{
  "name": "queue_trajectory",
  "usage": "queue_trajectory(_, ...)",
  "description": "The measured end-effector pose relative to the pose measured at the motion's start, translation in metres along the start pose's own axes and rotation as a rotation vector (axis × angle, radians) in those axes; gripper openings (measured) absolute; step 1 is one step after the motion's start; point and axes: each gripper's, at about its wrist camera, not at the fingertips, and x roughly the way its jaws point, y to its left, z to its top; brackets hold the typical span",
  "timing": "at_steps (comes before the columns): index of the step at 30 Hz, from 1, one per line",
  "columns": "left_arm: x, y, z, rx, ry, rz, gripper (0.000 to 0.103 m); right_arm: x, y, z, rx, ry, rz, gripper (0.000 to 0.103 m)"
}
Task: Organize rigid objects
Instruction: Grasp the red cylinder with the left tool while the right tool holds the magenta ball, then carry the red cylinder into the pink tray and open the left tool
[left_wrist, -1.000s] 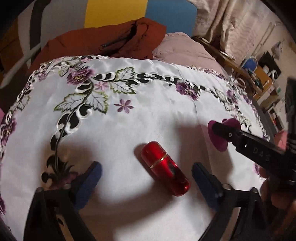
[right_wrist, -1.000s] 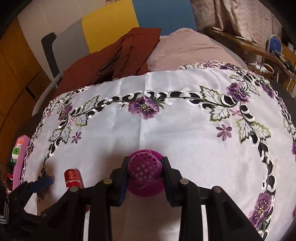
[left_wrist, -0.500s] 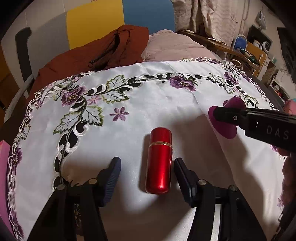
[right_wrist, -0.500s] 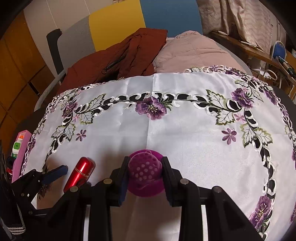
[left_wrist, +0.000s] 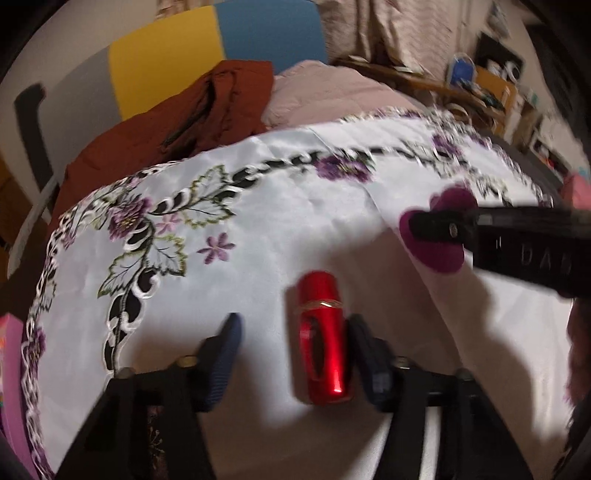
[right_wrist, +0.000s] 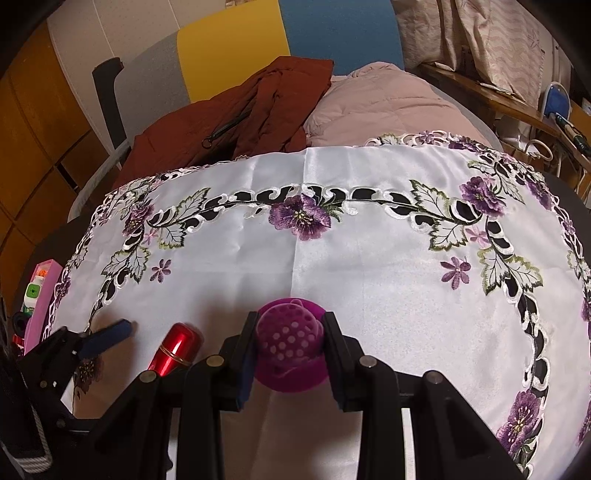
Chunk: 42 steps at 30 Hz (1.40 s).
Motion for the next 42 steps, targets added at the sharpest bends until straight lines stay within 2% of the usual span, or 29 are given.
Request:
queue_trajectory(2,-0.002,-0.002,-0.002,0.016,-0.017,-0.011,0.035,0.0,-0.001,0.0,0.004,0.0,0.001,0.032)
queue_trajectory(4,-0.002,-0.004,-0.002,0.034,-0.017,-0.017,0.031,0.0,-0.001,0.0,0.004,0.0,0.001,0.032)
queue_trajectory(6,-0.002,-0.004,-0.001,0.036,-0.017,-0.017,0.031,0.0,0.0,0.0,0.002,0.0,0.001,0.032)
queue_trajectory(10,-0.001,0.009,-0.002,-0.057,-0.01,-0.067,0.036,0.0,0.0,0.0,0.0,0.003,-0.001,0.032)
queue_trajectory(12,-0.002,0.005,-0.002,-0.019,-0.011,-0.06,0.036,0.0,-0.001,0.0,0.004,0.001,0.0,0.032)
queue_trajectory(13,-0.002,0.003,-0.003,0.004,-0.013,-0.054,0.035,0.0,-0.002,0.0,0.007,0.0,0.0,0.032)
queue_trajectory(14,-0.003,0.003,-0.004,0.01,-0.015,-0.055,0.026,0.0,-0.002,0.0,0.008,0.0,0.0,0.032)
queue_trajectory(19,-0.011,0.014,-0.009,-0.035,-0.027,-0.119,0.026,0.0,-0.006,0.001,0.017,-0.001,-0.006,0.032)
queue_trajectory(29,-0.044,0.048,-0.039,-0.129,-0.063,-0.18,0.026,-0.001,-0.009,0.001,0.04,-0.002,-0.004,0.032)
queue_trajectory(33,-0.063,0.066,-0.056,-0.154,-0.082,-0.184,0.026,0.0,-0.01,-0.001,0.041,0.003,-0.004,0.032)
queue_trajectory(42,-0.105,0.116,-0.1,-0.228,-0.133,-0.138,0.026,0.002,-0.009,-0.003,0.037,0.009,-0.008,0.032)
